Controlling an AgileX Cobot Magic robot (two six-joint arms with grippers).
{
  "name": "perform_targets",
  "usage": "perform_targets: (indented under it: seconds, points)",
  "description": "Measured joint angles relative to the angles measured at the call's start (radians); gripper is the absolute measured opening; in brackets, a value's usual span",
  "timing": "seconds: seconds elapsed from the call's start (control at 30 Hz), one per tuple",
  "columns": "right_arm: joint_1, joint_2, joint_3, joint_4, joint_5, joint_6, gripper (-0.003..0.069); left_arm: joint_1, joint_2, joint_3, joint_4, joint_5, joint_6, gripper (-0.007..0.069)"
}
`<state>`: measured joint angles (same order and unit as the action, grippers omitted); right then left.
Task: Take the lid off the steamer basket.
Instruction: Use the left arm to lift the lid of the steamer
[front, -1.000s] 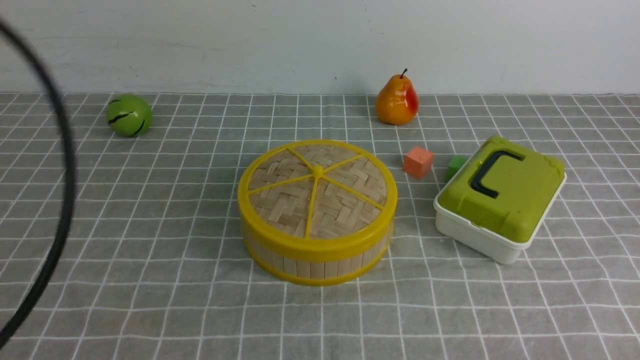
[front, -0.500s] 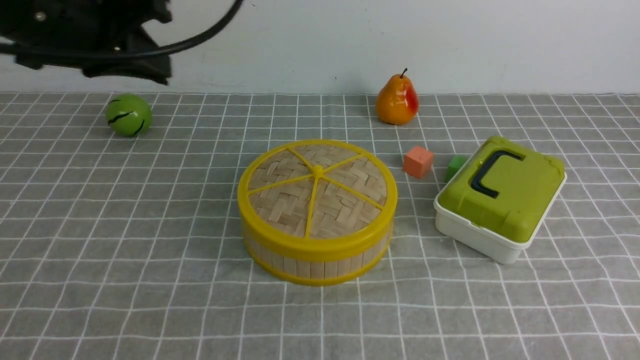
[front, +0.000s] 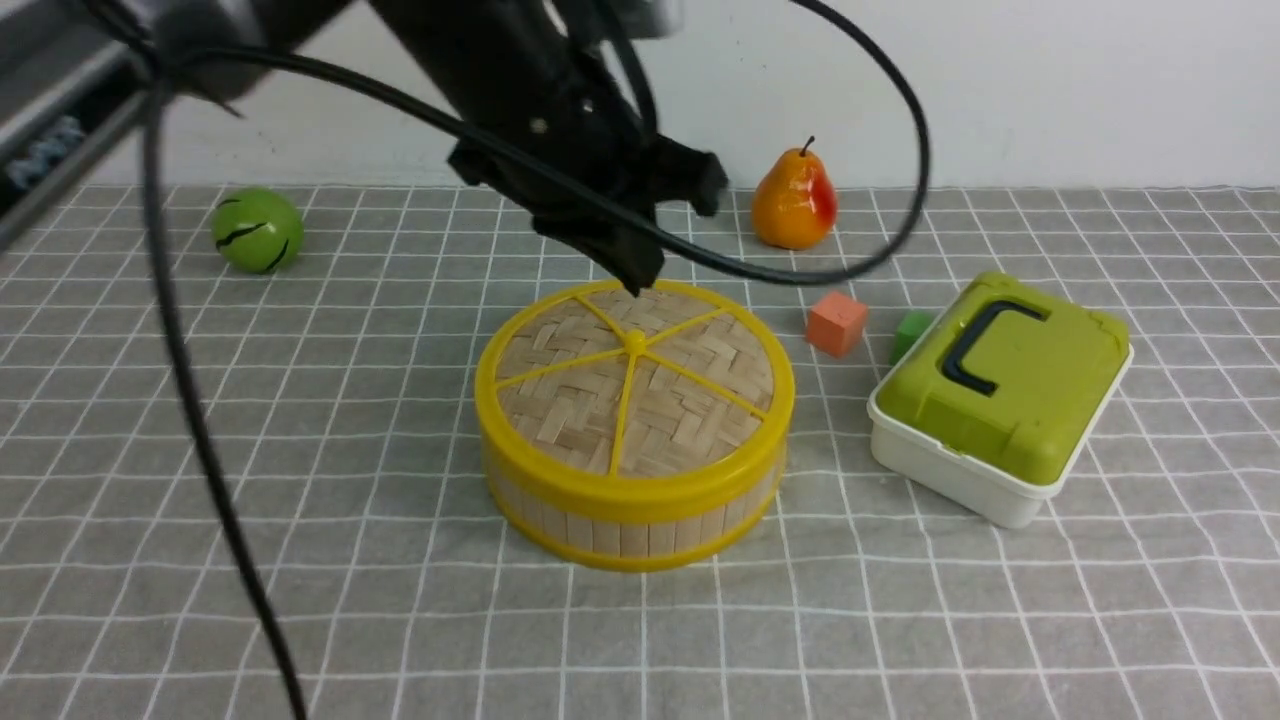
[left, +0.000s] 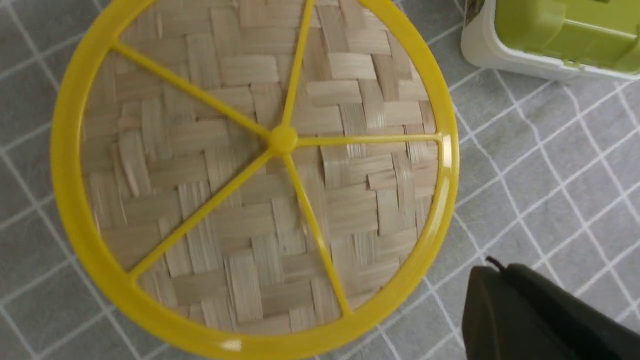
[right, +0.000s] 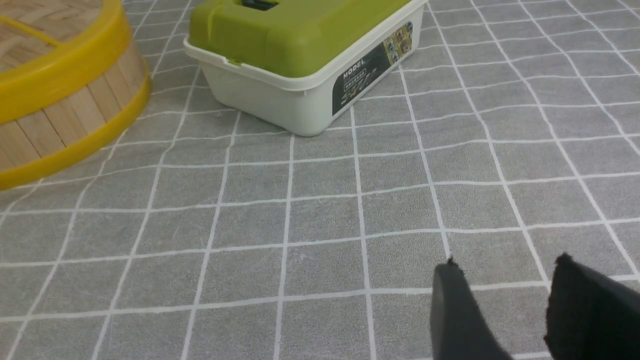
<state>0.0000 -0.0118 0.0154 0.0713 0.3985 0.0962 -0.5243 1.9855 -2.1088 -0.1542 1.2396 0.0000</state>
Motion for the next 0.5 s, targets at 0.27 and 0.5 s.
perform_targets:
  seconds: [0.27,0.5]
  points:
    - [0.0,0.0,0.0,0.0,0.0,0.0,0.0242,-0.084,0.154,-0.056,0.322,-0.069,-0.023,0.0101]
    - [0.0,0.0,0.0,0.0,0.0,0.0,0.0242,-0.084,0.221,-0.056,0.377,-0.117,-0.119,0.0266]
